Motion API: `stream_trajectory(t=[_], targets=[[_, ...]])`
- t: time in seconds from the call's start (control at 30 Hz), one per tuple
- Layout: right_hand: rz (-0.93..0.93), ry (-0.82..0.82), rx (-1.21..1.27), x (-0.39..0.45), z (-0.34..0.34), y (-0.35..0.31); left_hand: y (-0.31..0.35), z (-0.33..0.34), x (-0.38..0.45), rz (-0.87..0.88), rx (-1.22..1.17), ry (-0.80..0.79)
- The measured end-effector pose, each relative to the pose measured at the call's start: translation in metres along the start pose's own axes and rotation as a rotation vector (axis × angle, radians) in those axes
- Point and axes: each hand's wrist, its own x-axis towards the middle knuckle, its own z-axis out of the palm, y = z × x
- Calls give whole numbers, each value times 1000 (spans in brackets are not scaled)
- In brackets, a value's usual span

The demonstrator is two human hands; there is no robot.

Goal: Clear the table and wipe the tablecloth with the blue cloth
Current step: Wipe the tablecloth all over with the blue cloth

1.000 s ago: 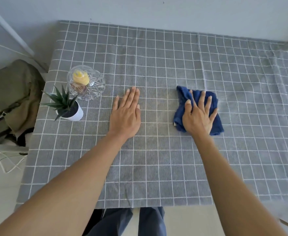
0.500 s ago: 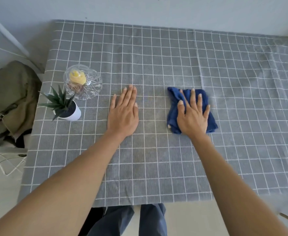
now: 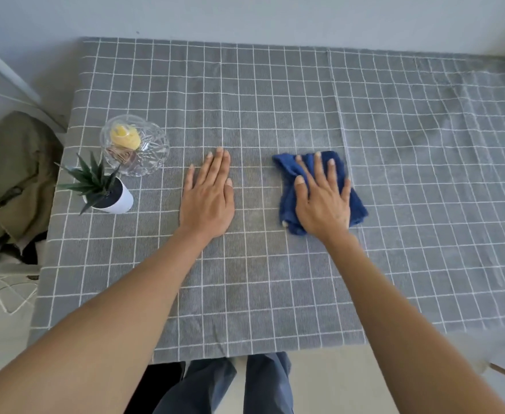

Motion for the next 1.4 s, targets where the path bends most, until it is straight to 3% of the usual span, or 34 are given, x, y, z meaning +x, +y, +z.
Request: stream_trajectory(t=[0.1, 0.2, 0.37, 0.5, 0.63, 0.77, 0.93, 1.03, 1.27, 1.4], targets=[[137, 12, 21, 13, -4, 14, 0, 1, 0, -2, 13, -4], [153, 16, 54, 9, -3, 5, 0, 1, 0, -11, 22, -2], [-29, -7, 18, -29, 11, -29, 1, 1, 0, -7, 21, 9], [-94, -35, 7, -23, 6, -11, 0, 0, 1, 0, 17, 8], [104, -2, -4, -3, -4, 23, 0, 1, 1, 4, 20, 0], [153, 25, 55, -6, -3, 13, -1, 1, 0, -6, 24, 2], [-84, -6, 25, -45, 15, -34, 1, 1, 0, -5, 5, 15], [-132, -23, 22, -48, 17, -33, 1, 0, 1, -1, 5, 15], [120, 2, 18, -15, 3, 6, -1, 0, 0, -5, 7, 3], [102, 11, 34, -23, 9, -15, 0, 1, 0, -15, 25, 5]])
